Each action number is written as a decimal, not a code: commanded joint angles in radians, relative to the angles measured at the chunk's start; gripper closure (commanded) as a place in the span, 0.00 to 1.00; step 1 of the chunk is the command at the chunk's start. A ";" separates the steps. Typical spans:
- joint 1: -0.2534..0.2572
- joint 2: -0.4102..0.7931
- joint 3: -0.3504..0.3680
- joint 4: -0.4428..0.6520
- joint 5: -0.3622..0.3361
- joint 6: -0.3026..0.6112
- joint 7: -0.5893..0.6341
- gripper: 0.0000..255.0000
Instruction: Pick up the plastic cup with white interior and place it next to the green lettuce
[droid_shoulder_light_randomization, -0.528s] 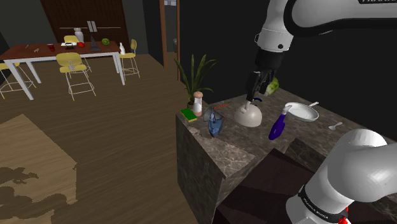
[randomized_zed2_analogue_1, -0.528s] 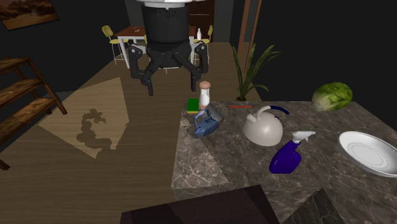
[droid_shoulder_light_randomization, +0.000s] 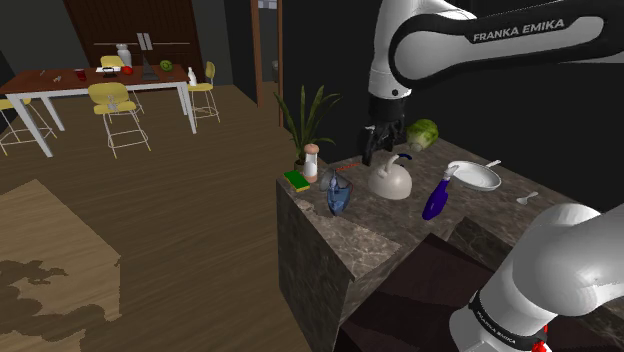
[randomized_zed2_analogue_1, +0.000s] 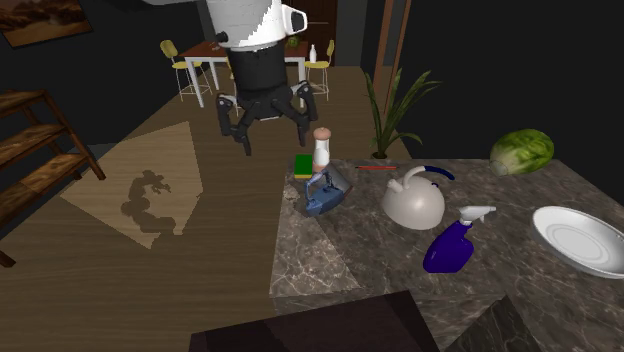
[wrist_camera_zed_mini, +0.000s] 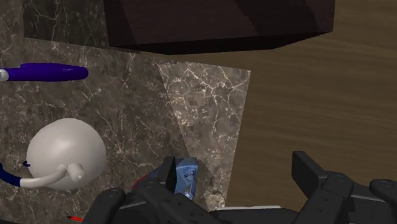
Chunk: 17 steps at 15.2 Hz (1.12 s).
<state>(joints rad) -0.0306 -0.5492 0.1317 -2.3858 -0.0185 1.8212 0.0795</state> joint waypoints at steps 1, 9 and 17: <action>-0.017 0.089 0.024 0.024 -0.038 0.050 0.035 0.00; -0.075 0.433 0.092 0.187 -0.239 0.142 0.207 0.00; -0.071 0.780 0.079 0.436 -0.465 0.116 0.370 0.00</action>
<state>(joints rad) -0.1066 0.1780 0.2152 -1.9976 -0.4543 1.9496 0.4305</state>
